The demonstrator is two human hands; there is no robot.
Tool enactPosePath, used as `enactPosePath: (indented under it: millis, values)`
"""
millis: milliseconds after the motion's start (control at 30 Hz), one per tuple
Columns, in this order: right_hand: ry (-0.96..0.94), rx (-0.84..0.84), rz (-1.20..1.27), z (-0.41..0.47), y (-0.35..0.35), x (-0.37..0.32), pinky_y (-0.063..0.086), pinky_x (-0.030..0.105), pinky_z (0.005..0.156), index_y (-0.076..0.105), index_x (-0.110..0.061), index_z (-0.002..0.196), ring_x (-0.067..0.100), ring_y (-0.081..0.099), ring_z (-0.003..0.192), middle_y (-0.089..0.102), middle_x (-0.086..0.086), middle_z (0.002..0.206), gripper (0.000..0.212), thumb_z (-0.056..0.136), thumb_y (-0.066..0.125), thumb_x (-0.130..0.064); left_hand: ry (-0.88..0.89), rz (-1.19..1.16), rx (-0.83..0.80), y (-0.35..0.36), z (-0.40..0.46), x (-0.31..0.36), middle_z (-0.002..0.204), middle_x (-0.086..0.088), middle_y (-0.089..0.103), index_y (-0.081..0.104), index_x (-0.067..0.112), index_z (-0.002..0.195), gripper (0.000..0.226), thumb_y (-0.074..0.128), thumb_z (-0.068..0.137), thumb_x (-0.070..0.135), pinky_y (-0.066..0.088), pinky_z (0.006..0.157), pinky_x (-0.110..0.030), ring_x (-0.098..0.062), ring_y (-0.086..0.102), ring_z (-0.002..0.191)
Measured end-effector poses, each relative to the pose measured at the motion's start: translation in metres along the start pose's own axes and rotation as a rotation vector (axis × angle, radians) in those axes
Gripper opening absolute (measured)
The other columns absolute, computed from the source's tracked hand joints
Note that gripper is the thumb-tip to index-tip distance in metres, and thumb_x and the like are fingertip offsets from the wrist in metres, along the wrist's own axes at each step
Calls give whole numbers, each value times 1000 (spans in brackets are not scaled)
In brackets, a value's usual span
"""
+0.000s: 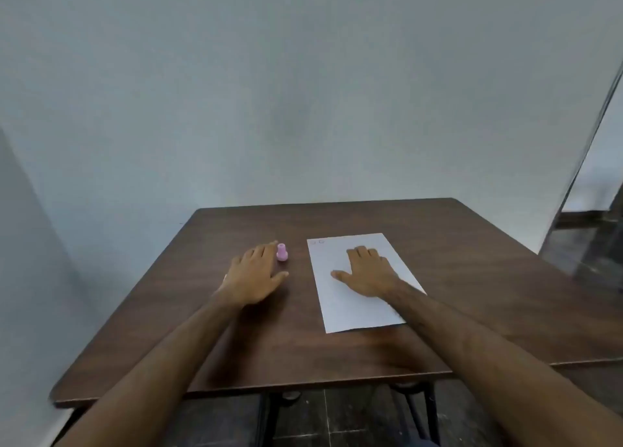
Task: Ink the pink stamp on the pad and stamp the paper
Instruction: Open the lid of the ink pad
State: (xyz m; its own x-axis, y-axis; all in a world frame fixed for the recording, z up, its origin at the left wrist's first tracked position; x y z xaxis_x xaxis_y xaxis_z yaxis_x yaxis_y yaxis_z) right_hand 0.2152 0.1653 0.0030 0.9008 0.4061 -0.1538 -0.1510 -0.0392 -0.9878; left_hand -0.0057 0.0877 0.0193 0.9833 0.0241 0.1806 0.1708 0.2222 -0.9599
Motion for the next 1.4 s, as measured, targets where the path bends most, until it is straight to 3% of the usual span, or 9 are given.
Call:
enactPosePath:
  millis: [267,367,500,633,833,1033,1200,1400]
  values:
    - [9,-45,7,-19,22,0,12,49,125,17,-16,157,29,13,154,12,9,168,78,98,23,-66,-31,35,36,-6,-32,-9,163,-2,29,22,20,156,73,42,97,58,28,118,-49,-23,30,148]
    - [-27,-73,1,-22,21,2,20,49,123,24,-16,155,30,23,151,21,9,166,74,98,27,-64,-30,25,17,0,-33,-15,164,-1,27,22,22,156,73,42,96,59,29,118,-48,-23,30,148]
    - [-108,-61,83,-38,9,12,40,45,108,47,-19,134,27,48,126,45,4,146,53,99,37,-57,-23,-7,41,5,-34,-23,164,1,27,23,26,156,76,40,93,65,29,117,-46,-22,31,148]
    - [-265,-123,191,-60,4,16,38,41,107,53,-24,120,20,46,122,48,-4,133,35,97,52,-50,-3,-26,78,11,-39,-24,163,3,28,24,30,156,80,40,89,71,27,116,-45,-21,32,147]
    - [-504,-193,221,-79,0,10,35,32,109,59,-26,119,12,46,121,51,-8,126,30,93,64,-41,44,-37,82,6,-48,-33,161,6,31,26,34,153,79,49,86,70,29,116,-47,-20,33,146]
    - [-511,-29,236,-61,-12,-15,33,34,114,49,-25,140,12,39,135,47,-5,144,48,97,59,-42,58,-80,19,1,-55,-57,151,9,46,35,36,149,63,52,92,58,31,109,-42,-16,41,139]
    - [-402,-175,108,-49,23,-26,13,37,124,22,-29,157,18,15,152,18,-2,167,67,99,41,-58,112,-106,49,-1,-54,-47,146,7,51,43,29,145,56,58,94,46,36,106,-37,-17,47,133]
    - [-439,-207,96,-56,15,-11,18,41,123,30,-32,153,17,20,150,23,-5,164,66,96,47,-59,176,-99,66,7,-47,-22,146,11,50,44,33,142,56,55,92,56,31,102,-33,-16,45,134]
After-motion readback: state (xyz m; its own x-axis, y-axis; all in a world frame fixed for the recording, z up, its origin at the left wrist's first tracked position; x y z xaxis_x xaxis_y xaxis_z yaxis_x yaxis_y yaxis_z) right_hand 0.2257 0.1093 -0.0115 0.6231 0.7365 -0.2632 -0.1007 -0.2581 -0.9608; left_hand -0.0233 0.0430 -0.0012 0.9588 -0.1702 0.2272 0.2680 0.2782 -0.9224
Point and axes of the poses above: each hand's wrist, its own z-axis towards the middle knuckle, its own y-axis out of the palm, x = y × z, the point moved 9 cm from there along z, towards the middle knuckle
